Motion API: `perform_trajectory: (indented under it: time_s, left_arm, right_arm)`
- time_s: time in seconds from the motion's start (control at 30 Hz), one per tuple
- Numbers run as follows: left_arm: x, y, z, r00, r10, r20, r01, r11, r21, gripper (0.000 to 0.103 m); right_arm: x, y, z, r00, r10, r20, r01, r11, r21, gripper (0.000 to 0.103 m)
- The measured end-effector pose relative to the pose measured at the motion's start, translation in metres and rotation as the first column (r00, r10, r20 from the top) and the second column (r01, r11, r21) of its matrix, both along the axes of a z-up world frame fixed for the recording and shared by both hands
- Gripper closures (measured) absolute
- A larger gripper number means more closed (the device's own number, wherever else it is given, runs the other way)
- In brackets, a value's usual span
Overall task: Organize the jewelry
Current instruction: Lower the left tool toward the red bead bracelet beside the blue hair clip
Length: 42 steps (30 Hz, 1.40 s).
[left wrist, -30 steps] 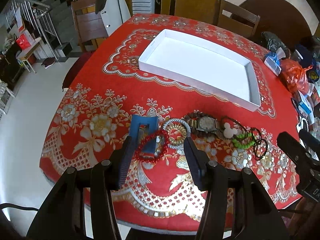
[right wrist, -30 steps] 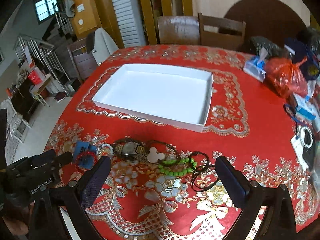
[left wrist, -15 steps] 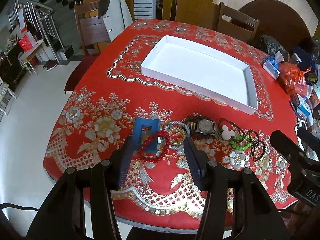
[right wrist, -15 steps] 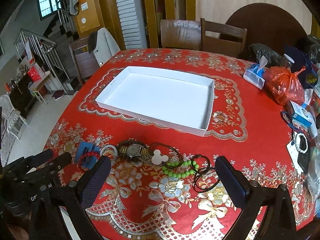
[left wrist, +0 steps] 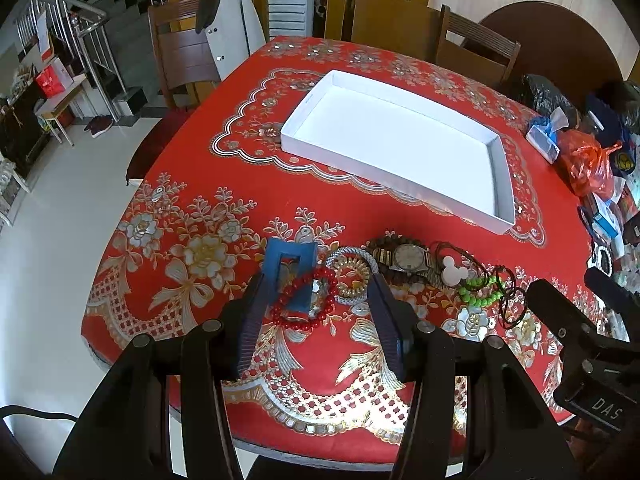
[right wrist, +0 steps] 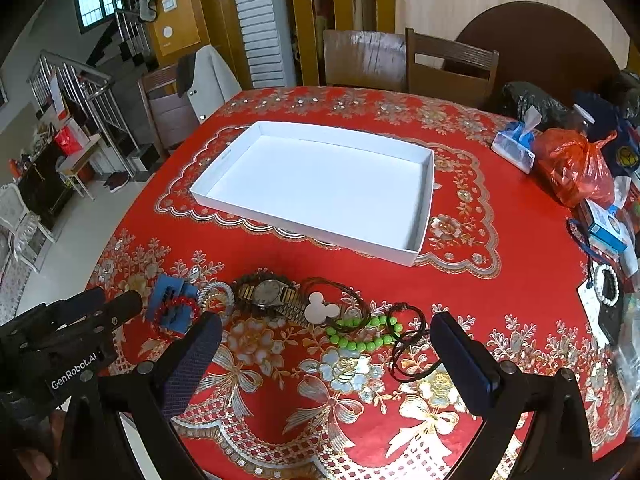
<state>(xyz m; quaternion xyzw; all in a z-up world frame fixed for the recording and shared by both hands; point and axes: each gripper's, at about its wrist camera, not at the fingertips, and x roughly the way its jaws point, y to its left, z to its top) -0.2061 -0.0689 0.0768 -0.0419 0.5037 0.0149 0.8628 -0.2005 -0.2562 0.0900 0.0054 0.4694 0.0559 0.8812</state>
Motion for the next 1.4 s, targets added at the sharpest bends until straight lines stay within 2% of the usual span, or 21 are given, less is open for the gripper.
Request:
perform_trajectory:
  time_s: [0.73, 1.0, 1.27, 1.4]
  left_arm:
    - [0.002, 0.007, 0.001, 1.0, 0.01, 0.009, -0.01, 1.0, -0.024, 0.052]
    - [0.003, 0.003, -0.004, 1.0, -0.01, -0.013, 0.009, 0.999, -0.04, 0.052]
    - [0.017, -0.005, -0.014, 0.997, -0.033, -0.068, 0.029, 0.998, -0.054, 0.052]
    - [0.021, -0.011, -0.011, 0.997, -0.048, -0.063, 0.045, 0.998, -0.045, 0.052]
  right_arm:
    - [-0.002, 0.005, -0.003, 1.0, 0.012, -0.011, -0.012, 1.0, 0.003, 0.0]
    - [-0.001, 0.005, -0.007, 0.999, 0.015, -0.029, -0.015, 1.0, -0.001, 0.0]
    - [-0.006, 0.001, -0.004, 1.0, 0.006, -0.007, -0.006, 1.0, -0.019, 0.0]
    - [-0.011, -0.004, -0.005, 1.0, 0.0, -0.015, 0.0, 1.0, -0.022, 0.0]
